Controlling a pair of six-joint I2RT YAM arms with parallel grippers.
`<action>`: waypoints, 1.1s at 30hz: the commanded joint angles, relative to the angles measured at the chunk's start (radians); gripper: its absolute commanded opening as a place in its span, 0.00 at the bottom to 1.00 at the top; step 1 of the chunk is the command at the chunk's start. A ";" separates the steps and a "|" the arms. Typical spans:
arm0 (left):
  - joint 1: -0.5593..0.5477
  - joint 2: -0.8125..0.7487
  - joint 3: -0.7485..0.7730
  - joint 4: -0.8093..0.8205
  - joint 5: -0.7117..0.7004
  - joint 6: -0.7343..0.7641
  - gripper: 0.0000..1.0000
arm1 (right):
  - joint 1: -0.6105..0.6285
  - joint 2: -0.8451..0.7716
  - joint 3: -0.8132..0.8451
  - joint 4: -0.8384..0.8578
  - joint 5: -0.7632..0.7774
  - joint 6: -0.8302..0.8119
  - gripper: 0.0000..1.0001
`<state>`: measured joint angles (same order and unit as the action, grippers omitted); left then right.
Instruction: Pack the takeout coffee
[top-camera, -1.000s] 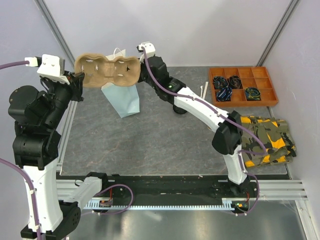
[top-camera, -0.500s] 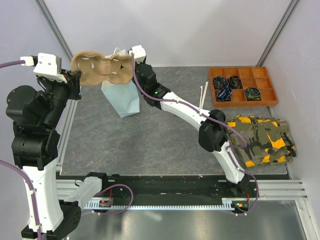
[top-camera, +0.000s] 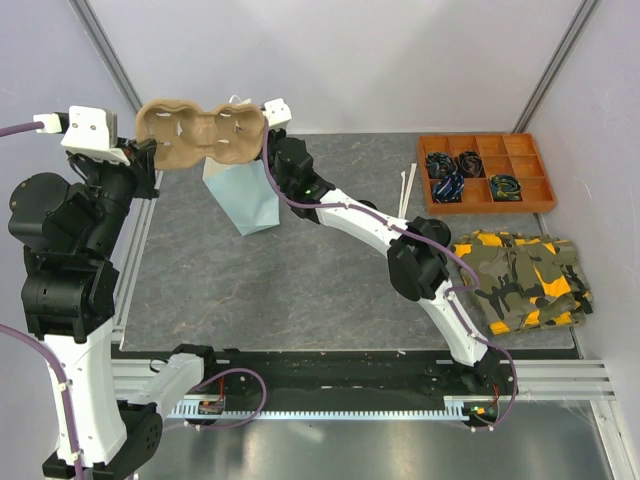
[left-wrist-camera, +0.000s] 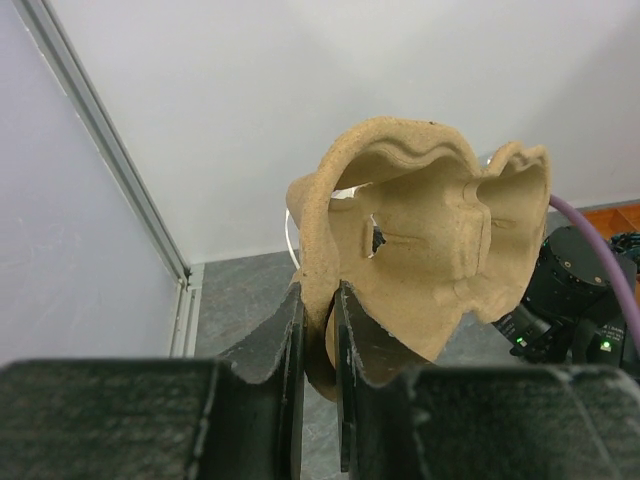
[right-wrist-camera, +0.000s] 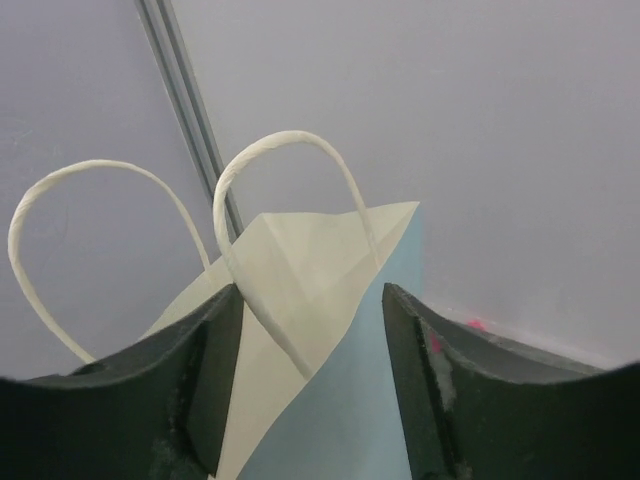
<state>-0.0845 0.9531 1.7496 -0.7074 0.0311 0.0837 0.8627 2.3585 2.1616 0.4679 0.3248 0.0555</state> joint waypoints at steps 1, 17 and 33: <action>0.002 -0.005 0.014 0.077 -0.008 0.002 0.02 | 0.002 -0.005 -0.032 0.101 -0.050 -0.072 0.57; 0.002 -0.005 0.013 0.075 -0.011 0.030 0.02 | -0.014 -0.211 -0.137 -0.031 -0.293 0.100 0.00; 0.002 -0.076 -0.018 -0.093 0.107 0.304 0.02 | -0.085 -0.689 -0.774 -0.068 -0.775 0.354 0.00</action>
<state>-0.0845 0.9115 1.7409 -0.7586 0.0795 0.2737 0.7990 1.7363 1.5326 0.3622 -0.2695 0.3668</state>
